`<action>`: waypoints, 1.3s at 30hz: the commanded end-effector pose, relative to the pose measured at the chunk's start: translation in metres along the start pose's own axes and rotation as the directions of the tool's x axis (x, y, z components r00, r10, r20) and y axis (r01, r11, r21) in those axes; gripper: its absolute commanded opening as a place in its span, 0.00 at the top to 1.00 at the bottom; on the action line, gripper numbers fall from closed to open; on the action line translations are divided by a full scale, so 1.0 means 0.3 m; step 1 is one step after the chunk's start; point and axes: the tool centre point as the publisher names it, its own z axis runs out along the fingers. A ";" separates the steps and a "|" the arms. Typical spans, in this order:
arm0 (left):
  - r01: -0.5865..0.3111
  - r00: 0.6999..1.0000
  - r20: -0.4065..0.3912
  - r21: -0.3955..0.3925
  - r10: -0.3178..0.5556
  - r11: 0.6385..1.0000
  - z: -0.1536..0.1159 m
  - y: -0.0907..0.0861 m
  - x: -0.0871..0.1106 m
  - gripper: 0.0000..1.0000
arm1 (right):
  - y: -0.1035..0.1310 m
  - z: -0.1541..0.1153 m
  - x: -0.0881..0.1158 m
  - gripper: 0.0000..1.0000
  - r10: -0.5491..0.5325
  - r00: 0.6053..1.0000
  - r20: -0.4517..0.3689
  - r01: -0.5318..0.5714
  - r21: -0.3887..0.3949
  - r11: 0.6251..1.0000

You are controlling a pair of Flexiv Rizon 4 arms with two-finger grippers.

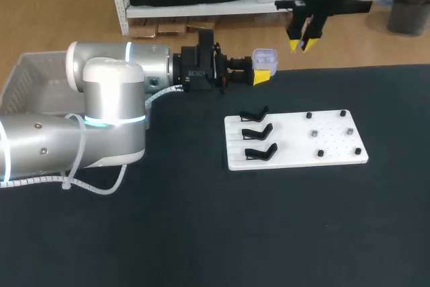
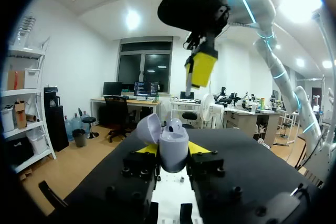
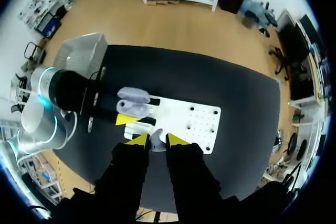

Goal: Pick up each earbud case from the left stands, insert the matching earbuds, close the lid, and place the case in the box.

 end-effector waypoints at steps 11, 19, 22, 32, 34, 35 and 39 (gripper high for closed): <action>0.000 1.000 0.001 0.002 0.000 1.000 0.002 0.004 0.001 1.00 | 0.120 0.020 -0.028 1.00 -0.180 0.984 -0.008 0.180 -0.016 0.983; 0.000 1.000 0.001 0.002 0.000 1.000 0.002 0.004 0.001 1.00 | 0.135 0.052 -0.053 1.00 -0.227 0.973 -0.042 0.227 -0.017 0.974; 0.000 1.000 0.001 0.002 0.000 1.000 0.002 0.004 0.001 1.00 | 0.139 0.059 -0.061 1.00 -0.233 0.971 -0.048 0.232 -0.026 0.972; 0.000 1.000 0.001 0.002 0.000 1.000 0.002 0.004 0.001 1.00 | 0.148 0.089 -0.075 1.00 -0.255 0.966 -0.041 0.254 -0.035 0.967; 0.000 1.000 0.001 0.002 0.000 1.000 0.002 0.004 0.001 1.00 | 0.147 0.095 -0.074 1.00 -0.265 0.963 -0.041 0.263 -0.041 0.964; 0.000 1.000 0.001 0.002 0.000 1.000 0.002 0.004 0.001 1.00 | 0.147 0.100 -0.075 1.00 -0.267 0.963 -0.040 0.265 -0.042 0.963; 0.000 1.000 0.001 0.002 0.000 1.000 0.002 0.004 0.001 1.00 | 0.149 0.111 -0.076 1.00 -0.278 0.960 -0.043 0.277 -0.041 0.960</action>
